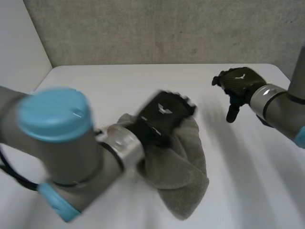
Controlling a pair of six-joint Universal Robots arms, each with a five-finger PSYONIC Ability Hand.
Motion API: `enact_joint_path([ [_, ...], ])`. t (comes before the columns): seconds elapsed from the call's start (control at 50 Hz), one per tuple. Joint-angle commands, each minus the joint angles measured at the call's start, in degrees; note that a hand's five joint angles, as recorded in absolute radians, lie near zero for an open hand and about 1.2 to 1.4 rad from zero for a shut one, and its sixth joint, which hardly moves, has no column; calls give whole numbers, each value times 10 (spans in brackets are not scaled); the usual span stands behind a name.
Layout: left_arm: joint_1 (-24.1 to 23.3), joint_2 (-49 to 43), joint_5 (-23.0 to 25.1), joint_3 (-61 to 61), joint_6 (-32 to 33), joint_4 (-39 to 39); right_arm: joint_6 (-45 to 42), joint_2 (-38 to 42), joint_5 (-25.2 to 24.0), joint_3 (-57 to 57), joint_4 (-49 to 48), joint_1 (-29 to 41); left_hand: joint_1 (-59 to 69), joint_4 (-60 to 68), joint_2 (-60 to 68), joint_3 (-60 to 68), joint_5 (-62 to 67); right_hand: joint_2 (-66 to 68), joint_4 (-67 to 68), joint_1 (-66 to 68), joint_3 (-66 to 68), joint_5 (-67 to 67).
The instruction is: Fold the towel.
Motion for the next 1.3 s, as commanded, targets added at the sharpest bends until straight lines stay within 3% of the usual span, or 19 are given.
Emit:
enact_joint_path([
  [0.02,136,55,-7,-39,-5,-2,-3,30,-52,-5,-1,36,-27,-26,-26,-27,-25,-30,-32,-20,-21,-31],
  [0.14,167,37,-16,-46,-6,-7,-2,86,-93,-35,0,73,-34,-32,-33,-33,-32,-30,-32,-20,-21,-31],
  [0.28,171,-61,-36,-16,-2,-8,-1,148,-104,-81,5,102,-77,-76,-77,-77,-75,-30,-32,-20,-21,-31],
  [0.42,170,-116,-33,6,-2,-21,-6,192,-107,-105,-7,121,-45,-44,-45,-45,-44,85,83,96,94,84],
  [0.52,165,-136,-32,15,1,-23,-7,215,-107,-119,-27,123,79,80,80,79,81,240,238,250,249,239],
  [0.56,163,-145,-39,28,2,-22,-7,222,-108,-126,-44,127,357,358,358,357,359,477,476,488,487,477],
  [0.58,163,-145,-39,28,2,-22,-7,222,-108,-126,-44,127,358,360,359,359,360,478,477,489,488,478],
  [0.6,163,-144,-41,37,1,-22,-7,225,-108,-131,-52,130,458,459,459,458,460,648,647,659,658,648],
  [0.62,163,-143,-42,50,1,-21,-7,223,-108,-140,-60,131,521,522,521,521,522,669,668,680,679,669],
  [0.74,162,-133,-64,118,1,-17,-2,211,-94,-213,-78,131,521,522,522,521,523,670,668,680,679,669],
  [0.8,156,-122,-98,200,3,-11,0,183,-49,-279,-102,131,521,522,522,521,523,670,668,680,679,669],
  [0.84,154,-114,-121,239,2,-5,2,142,14,-301,-168,131,521,522,522,521,523,670,668,680,679,669],
  [0.88,153,-105,-171,300,-2,20,3,120,33,-289,-206,131,521,522,522,521,523,670,668,680,679,669],
  [0.94,149,-94,-203,317,-4,48,3,72,39,-234,-268,128,521,522,522,521,523,670,668,680,679,669],
  [1.0,140,-68,-205,289,-4,55,-4,33,37,-163,-297,125,521,522,522,521,523,670,668,680,679,669],
  [1.12,128,-43,-199,184,1,59,-12,15,19,-79,-262,119,521,522,522,521,523,670,668,680,679,669],
  [1.22,102,-42,-173,62,2,57,-84,38,-6,10,-93,95,521,522,522,521,523,670,668,680,679,669],
  [1.3,64,-51,-156,-42,23,56,-140,58,1,45,-8,94,521,522,522,521,523,670,668,680,679,669],
])
